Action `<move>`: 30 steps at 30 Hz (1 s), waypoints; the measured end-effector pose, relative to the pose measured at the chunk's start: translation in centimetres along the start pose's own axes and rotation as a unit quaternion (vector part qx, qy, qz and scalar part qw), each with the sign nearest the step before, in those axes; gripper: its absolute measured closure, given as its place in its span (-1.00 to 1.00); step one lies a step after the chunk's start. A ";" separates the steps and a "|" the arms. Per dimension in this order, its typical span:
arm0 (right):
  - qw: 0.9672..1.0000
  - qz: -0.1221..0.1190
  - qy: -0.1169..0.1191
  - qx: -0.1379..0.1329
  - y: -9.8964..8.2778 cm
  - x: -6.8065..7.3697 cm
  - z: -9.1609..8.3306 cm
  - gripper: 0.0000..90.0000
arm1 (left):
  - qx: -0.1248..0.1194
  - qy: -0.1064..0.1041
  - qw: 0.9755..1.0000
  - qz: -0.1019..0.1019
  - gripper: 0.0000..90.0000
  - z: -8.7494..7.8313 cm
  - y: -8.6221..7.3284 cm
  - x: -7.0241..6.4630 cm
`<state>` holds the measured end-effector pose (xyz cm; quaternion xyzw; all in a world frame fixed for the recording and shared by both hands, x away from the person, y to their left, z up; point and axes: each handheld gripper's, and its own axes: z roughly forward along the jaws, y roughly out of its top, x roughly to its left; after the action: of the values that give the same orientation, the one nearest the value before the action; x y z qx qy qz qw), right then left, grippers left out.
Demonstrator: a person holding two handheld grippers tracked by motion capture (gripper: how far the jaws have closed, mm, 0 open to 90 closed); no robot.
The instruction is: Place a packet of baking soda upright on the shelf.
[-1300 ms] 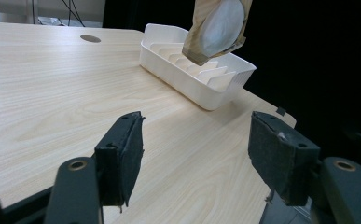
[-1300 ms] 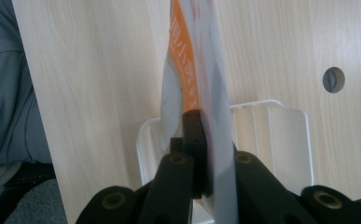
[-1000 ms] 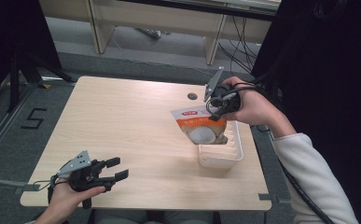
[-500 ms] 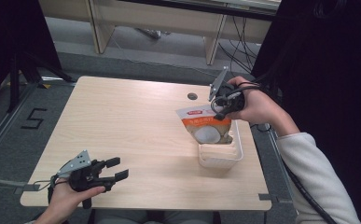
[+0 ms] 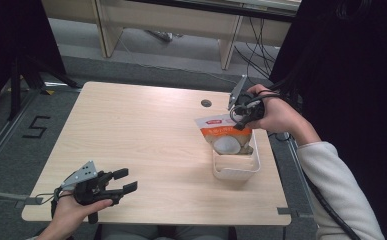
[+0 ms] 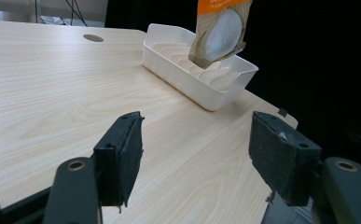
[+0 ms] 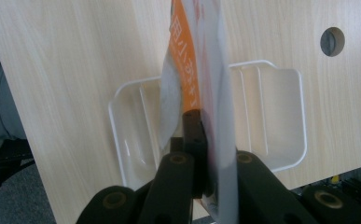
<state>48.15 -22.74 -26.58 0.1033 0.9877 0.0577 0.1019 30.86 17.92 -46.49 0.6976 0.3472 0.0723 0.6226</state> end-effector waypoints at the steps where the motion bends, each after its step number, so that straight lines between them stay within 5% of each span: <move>1: 1.000 -0.011 0.001 -0.003 0.0 -0.2 0.1 1.00 | 0.000 0.000 1.000 0.000 -0.24 0.0 0.0 0.0; 13: 1.000 0.002 0.000 0.014 -0.6 -0.3 0.9 1.00 | -0.002 0.000 1.000 0.000 -0.24 0.0 0.0 0.0; 16: 1.000 -0.019 0.004 0.008 -0.6 -0.6 1.3 1.00 | -0.001 0.000 1.000 0.000 -0.24 0.0 0.0 0.0; 29: 1.000 -0.013 0.003 0.021 -0.5 -0.6 1.7 1.00 | -0.001 0.001 1.000 -0.002 -0.24 0.0 0.0 0.0; 30: 0.999 -0.029 0.002 0.015 -0.5 -0.8 1.8 1.00 | -0.001 0.001 1.000 -0.002 -0.24 0.0 0.0 0.0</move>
<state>49.25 -23.23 -28.27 0.0763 0.9912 0.0403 0.1001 30.88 17.91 -46.51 0.6960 0.3491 0.0720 0.6233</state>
